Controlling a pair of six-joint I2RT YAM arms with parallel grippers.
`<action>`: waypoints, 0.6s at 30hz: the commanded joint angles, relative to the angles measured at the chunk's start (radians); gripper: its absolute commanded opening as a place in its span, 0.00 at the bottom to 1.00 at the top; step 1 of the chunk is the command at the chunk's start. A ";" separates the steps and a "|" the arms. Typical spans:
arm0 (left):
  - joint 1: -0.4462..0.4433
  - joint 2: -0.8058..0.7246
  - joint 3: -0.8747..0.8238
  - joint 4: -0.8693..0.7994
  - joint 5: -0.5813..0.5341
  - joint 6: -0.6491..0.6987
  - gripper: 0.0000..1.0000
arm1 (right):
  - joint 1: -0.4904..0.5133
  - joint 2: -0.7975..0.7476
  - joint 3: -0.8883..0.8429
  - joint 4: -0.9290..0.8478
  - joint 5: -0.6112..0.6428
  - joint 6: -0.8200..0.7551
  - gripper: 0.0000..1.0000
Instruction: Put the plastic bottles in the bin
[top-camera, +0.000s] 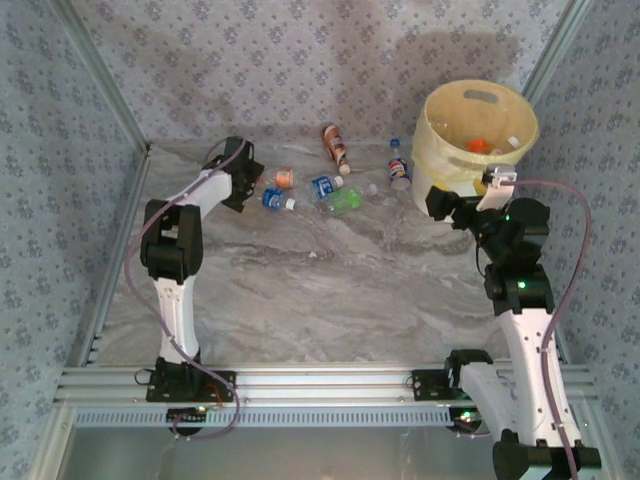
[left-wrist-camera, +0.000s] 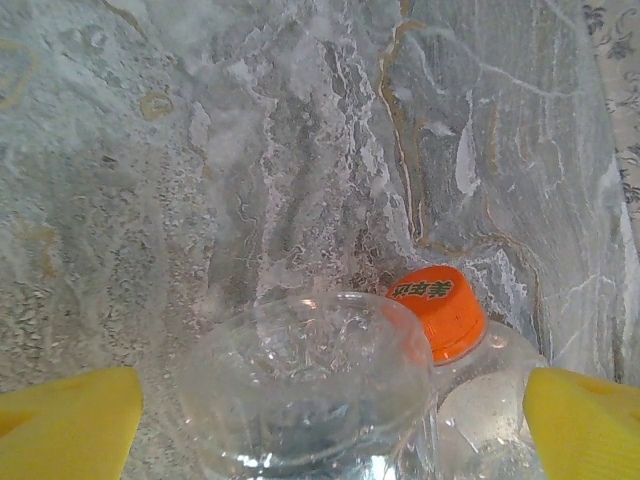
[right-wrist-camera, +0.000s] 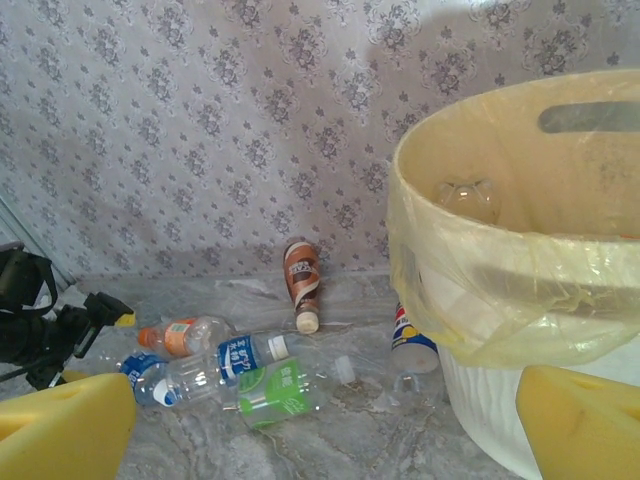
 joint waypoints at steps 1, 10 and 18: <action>-0.002 0.025 0.050 -0.101 0.000 -0.077 0.98 | 0.006 -0.019 0.034 -0.037 0.027 -0.031 1.00; -0.006 0.061 0.021 -0.068 0.011 -0.081 0.89 | 0.007 -0.018 0.054 -0.054 0.036 -0.044 1.00; -0.007 0.091 -0.007 0.031 0.057 -0.082 0.78 | 0.008 -0.026 0.059 -0.081 0.034 -0.041 1.00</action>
